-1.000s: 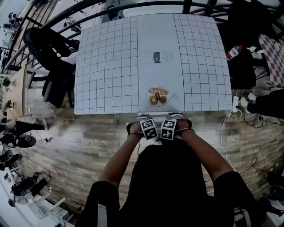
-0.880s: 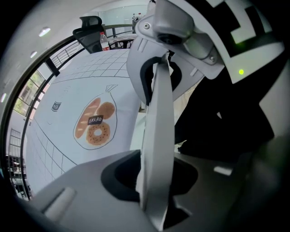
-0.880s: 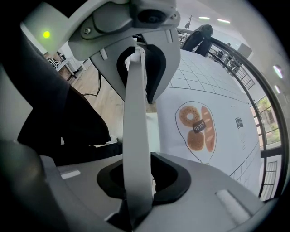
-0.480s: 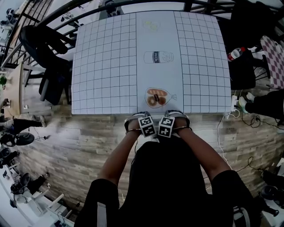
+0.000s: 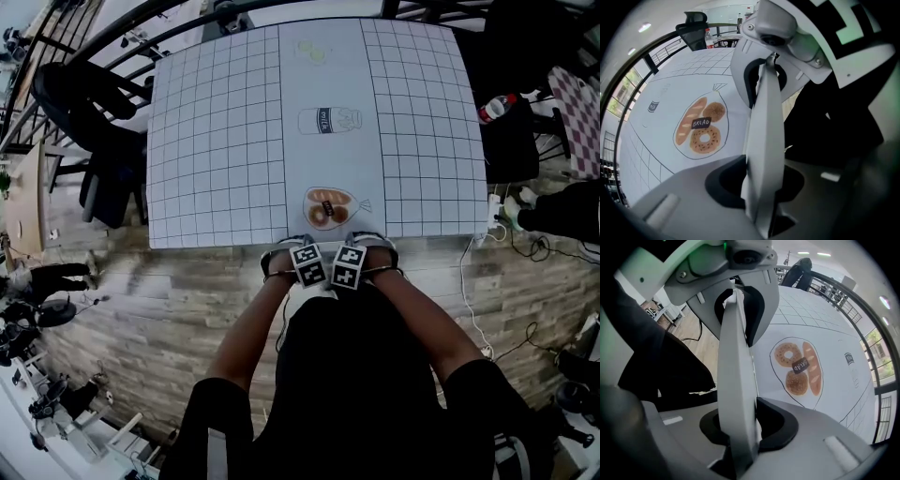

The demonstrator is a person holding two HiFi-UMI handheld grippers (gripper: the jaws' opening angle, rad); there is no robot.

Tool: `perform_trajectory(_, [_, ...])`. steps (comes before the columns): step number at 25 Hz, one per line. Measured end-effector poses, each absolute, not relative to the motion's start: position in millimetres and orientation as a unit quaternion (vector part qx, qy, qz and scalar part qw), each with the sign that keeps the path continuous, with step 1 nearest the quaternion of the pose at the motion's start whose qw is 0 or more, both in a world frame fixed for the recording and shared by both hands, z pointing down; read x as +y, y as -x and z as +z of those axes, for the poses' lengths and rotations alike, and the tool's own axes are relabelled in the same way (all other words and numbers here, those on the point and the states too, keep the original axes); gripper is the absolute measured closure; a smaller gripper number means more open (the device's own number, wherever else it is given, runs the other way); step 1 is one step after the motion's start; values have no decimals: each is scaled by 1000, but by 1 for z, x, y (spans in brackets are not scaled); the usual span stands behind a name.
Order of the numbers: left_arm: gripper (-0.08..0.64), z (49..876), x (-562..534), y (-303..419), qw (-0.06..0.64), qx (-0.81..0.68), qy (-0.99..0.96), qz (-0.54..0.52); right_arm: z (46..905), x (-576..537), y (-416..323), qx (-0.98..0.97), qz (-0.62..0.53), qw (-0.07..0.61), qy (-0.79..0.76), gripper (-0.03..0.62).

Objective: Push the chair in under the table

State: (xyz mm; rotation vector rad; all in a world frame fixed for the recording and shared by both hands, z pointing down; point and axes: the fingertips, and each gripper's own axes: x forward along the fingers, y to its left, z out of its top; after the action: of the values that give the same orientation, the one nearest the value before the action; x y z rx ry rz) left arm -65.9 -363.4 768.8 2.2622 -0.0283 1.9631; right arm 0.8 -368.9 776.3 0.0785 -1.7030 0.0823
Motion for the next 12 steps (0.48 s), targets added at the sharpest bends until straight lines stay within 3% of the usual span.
perform_trajectory(12, [454,770,-371,76,86,-23,-746,660,776,-374,7,-757,40,651,-50,492])
